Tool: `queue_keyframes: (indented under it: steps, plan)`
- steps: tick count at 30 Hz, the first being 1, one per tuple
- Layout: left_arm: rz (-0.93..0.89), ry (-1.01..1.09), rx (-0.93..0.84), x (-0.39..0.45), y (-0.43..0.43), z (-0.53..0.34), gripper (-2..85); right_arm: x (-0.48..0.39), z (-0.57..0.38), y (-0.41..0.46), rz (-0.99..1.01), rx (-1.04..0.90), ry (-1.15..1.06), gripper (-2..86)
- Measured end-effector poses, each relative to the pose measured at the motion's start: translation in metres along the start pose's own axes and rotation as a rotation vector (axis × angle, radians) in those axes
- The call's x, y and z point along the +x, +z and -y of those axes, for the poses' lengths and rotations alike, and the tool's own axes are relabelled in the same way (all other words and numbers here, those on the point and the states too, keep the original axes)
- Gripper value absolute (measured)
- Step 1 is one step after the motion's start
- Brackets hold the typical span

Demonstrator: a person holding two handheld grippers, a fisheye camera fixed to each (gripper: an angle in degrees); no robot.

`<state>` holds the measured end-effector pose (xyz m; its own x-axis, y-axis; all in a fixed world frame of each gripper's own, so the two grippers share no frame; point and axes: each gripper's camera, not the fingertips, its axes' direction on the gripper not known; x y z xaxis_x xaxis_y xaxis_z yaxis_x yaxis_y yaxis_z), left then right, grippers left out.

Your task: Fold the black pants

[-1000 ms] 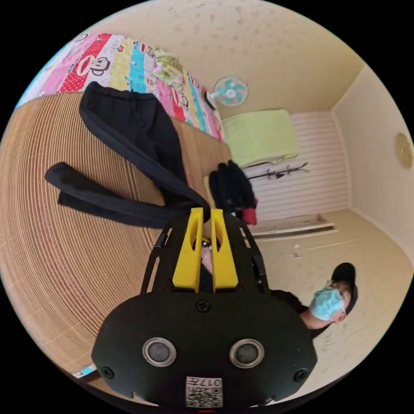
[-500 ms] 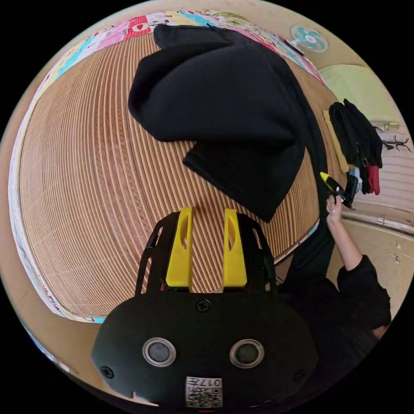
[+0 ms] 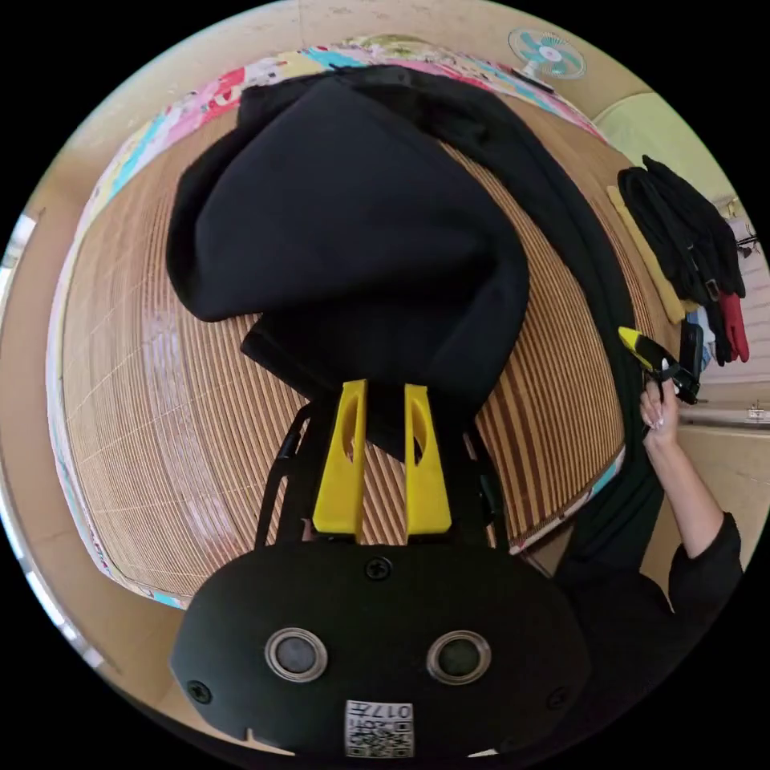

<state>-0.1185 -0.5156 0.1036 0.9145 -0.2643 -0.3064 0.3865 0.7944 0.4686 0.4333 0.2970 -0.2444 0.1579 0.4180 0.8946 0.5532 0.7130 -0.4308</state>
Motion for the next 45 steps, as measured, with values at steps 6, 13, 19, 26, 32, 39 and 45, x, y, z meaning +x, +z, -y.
queue_keyframes:
  steps: [6,13,19,26,32,39,45]
  plan:
    - [0.075,-0.05,0.097,0.047,0.021,-0.124,2.4,0.003,-0.003,-0.006,0.017,-0.001,0.005,0.2]
    - [0.073,-0.078,0.03,0.105,0.051,-0.299,0.0,0.005,-0.007,-0.004,0.019,-0.001,0.006,0.5]
    - [-0.052,-0.195,0.03,0.074,0.058,-0.334,0.9,-0.022,-0.017,-0.007,-0.133,0.04,0.021,2.2]
    - [-0.041,-0.308,0.363,-0.023,0.002,-0.321,11.4,-0.11,-0.089,-0.02,-0.212,0.177,-0.182,9.4]
    - [-0.017,-0.284,0.257,-0.038,0.034,-0.311,8.3,-0.119,-0.15,0.084,-0.135,-0.118,-0.166,10.6]
    - [-0.284,-0.339,0.175,-0.043,0.019,-0.397,4.5,-0.138,-0.182,0.086,-0.292,-0.075,-0.208,8.4]
    - [-0.362,-0.464,0.239,-0.069,-0.017,-0.455,0.6,-0.129,-0.164,0.05,-0.709,-0.059,-0.226,10.5]
